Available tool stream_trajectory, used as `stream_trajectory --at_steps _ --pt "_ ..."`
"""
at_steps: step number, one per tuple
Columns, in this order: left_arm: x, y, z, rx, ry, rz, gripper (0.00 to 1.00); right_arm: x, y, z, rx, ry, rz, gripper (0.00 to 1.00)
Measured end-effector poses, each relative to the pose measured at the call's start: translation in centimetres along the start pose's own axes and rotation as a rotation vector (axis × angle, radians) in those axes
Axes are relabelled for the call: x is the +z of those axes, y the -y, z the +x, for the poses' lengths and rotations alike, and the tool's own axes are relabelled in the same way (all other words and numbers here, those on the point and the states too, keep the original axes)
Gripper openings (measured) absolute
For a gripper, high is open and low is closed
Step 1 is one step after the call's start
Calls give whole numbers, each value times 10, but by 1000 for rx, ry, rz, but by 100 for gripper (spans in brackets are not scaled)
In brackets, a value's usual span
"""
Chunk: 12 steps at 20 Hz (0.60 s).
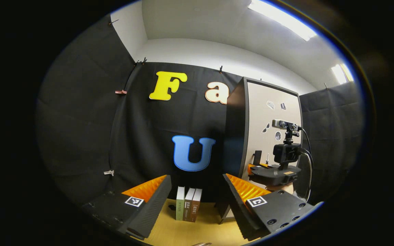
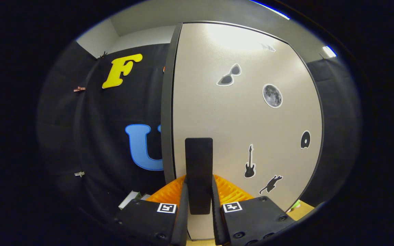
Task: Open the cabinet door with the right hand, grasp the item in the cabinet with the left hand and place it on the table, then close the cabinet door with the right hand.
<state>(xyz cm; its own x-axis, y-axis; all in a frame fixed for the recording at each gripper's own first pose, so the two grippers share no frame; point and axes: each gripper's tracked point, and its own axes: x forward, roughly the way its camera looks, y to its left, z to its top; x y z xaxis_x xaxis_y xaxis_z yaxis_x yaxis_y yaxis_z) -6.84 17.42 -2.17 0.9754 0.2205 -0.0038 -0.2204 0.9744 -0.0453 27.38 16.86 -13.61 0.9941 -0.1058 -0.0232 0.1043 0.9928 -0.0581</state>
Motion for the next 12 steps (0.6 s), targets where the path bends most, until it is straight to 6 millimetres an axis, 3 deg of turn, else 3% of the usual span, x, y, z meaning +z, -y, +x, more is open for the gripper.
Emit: stream_trajectory --at_steps 2,4,5,7,12 --pt "0 -2 -2 8 1 2 94 1 1 -1 -1 1 3 35" --pt "0 -5 -7 20 0 10 94 0 1 0 11 -6 3 25" --pt "1 -5 -9 24 1 12 94 -1 2 0 24 -12 -4 25" --pt "4 -7 -14 33 9 13 94 -1 1 -3 56 -12 17 11" --pt "10 -9 -19 44 30 14 94 1 2 -14 104 -27 7 10"
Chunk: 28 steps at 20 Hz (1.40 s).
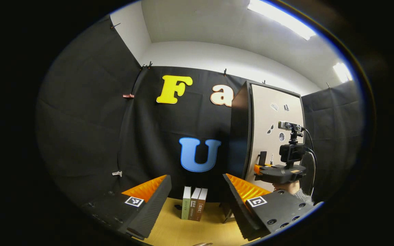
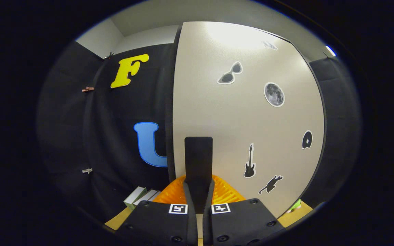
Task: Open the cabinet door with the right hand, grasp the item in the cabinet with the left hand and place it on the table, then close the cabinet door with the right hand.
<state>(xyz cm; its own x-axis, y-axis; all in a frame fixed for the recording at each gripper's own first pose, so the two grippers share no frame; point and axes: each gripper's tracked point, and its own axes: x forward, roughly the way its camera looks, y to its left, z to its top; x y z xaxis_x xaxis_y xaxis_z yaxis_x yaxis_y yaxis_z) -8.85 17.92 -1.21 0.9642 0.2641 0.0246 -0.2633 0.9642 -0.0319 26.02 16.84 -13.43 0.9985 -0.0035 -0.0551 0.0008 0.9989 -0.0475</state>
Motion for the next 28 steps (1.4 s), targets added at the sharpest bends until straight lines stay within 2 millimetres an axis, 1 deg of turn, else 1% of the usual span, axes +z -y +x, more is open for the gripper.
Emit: stream_trajectory --at_steps 2,3,5,6,8,9,11,12,14,15,16,17,19,20,21,23,28 --pt "4 5 -3 -2 19 1 93 1 0 -7 28 -1 7 10" --pt "3 5 -9 8 20 8 94 3 -1 -11 41 -5 7 11" --pt "-3 12 -15 10 4 42 94 5 0 -17 62 -10 10 11" --pt "-3 15 -16 3 7 42 94 8 -2 -23 74 -3 15 10" --pt "3 29 -15 -26 25 3 93 12 -3 -35 107 -7 23 10" --pt "0 37 -14 -45 18 0 94 15 -4 -41 124 -16 26 10" --pt "-2 48 -13 -58 8 40 94 18 -3 -51 147 -29 26 10" --pt "-1 55 -12 -68 9 60 94 15 0 -53 154 -31 25 10" --pt "0 74 -11 -107 15 75 93 16 5 -62 167 -33 24 10" --pt "0 86 -11 -139 15 74 93 16 8 -67 168 -38 26 10" --pt "-1 98 -10 -173 12 75 96 17 11 -72 167 -39 23 10" --pt "0 109 -10 -199 16 75 94 18 14 -78 164 -38 17 10" --pt "0 128 -8 -245 24 62 93 18 20 -86 155 -37 17 10" --pt "-1 137 -6 -268 20 53 91 18 24 -91 151 -41 21 10" --pt "-4 146 -6 -293 16 52 94 19 27 -96 149 -40 23 10" --pt "-7 161 -5 -334 11 63 93 20 34 -104 138 -43 15 10" --pt "-11 189 -1 -423 17 70 93 21 56 -118 74 -42 14 10"
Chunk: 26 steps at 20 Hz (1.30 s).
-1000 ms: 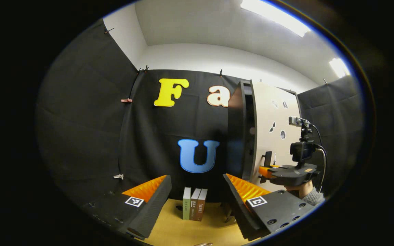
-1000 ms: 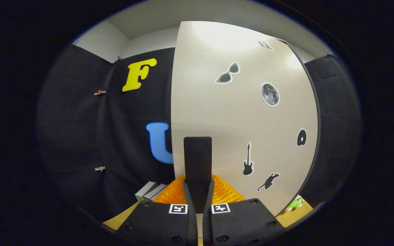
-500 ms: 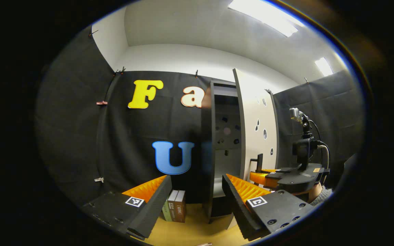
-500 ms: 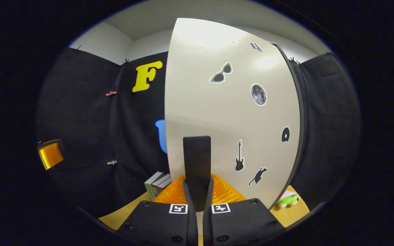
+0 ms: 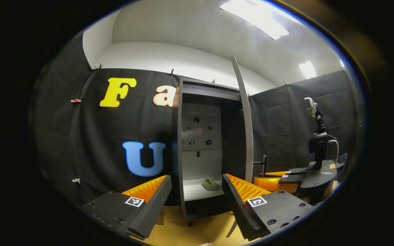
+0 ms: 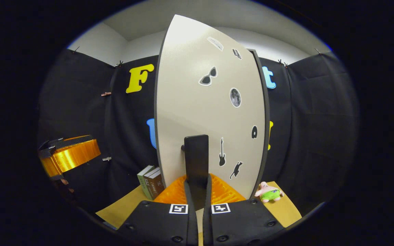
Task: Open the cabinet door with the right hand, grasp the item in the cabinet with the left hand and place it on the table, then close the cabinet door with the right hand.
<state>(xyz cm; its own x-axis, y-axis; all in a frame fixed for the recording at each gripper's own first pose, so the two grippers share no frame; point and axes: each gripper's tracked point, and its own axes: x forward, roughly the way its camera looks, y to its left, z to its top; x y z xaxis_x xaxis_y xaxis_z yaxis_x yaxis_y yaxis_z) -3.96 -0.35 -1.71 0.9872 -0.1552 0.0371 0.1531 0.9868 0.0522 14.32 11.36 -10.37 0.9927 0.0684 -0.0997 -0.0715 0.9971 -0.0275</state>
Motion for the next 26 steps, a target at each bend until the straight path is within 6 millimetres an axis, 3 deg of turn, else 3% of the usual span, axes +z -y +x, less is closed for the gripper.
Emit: stream_trajectory --at_steps 2,5,9,15,17,26 --pt "-1 10 7 -41 2 -13 96 1 10 -5 -41 4 -4 10" --pt "-4 26 16 -97 0 -37 93 2 27 -12 -127 12 -46 10" --pt "-6 47 22 -152 3 -47 93 5 67 -29 -235 21 -83 8" --pt "-8 74 37 -153 2 -50 93 6 107 -43 -248 19 -104 7" --pt "-8 84 46 -143 -1 -48 97 5 114 -45 -214 17 -106 7" --pt "-14 137 87 -114 -9 -33 94 5 138 -50 -80 21 -58 8"
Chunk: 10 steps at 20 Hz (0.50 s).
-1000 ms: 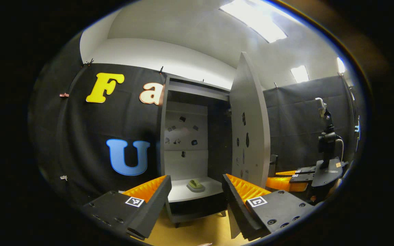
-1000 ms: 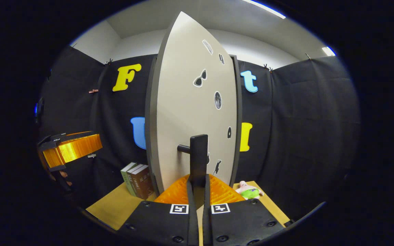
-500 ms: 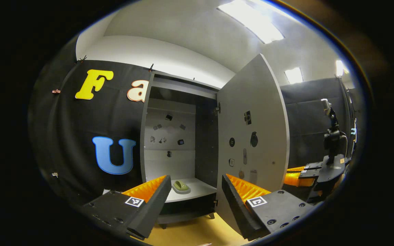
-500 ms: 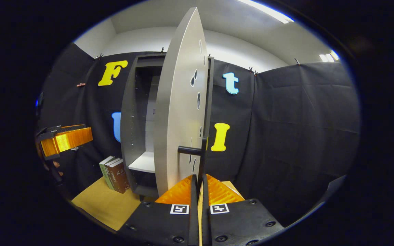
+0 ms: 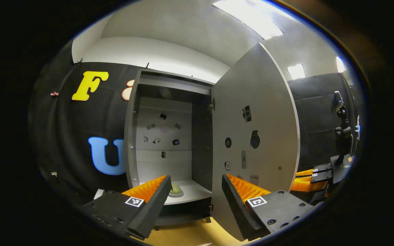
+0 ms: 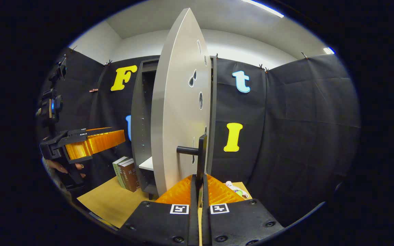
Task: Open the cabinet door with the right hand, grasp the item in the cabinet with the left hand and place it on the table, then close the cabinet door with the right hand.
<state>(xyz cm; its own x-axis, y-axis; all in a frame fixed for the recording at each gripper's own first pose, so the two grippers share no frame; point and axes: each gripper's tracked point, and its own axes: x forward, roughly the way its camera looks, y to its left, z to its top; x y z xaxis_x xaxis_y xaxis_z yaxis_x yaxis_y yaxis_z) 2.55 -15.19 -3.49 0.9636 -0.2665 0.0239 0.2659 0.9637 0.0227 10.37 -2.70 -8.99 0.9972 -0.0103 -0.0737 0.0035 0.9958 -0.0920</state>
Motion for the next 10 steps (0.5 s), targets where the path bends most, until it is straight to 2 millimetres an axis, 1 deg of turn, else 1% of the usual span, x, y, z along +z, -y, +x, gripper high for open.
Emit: stream_trajectory --at_steps 2,4,5,6,8,10 --pt "-4 4 6 2 -6 6 94 -1 9 -1 4 2 8 8" --pt "-6 17 14 0 -12 14 93 -1 21 -2 -4 7 2 8" --pt "-7 21 17 -3 -14 15 96 -1 26 -1 -11 8 0 8" --pt "-7 26 20 -8 -15 11 93 0 32 -3 -19 12 3 8" --pt "-12 32 25 -18 -23 4 93 2 44 -6 -35 20 15 7" --pt "-16 34 31 -18 -31 8 93 4 56 -10 -60 28 16 8"
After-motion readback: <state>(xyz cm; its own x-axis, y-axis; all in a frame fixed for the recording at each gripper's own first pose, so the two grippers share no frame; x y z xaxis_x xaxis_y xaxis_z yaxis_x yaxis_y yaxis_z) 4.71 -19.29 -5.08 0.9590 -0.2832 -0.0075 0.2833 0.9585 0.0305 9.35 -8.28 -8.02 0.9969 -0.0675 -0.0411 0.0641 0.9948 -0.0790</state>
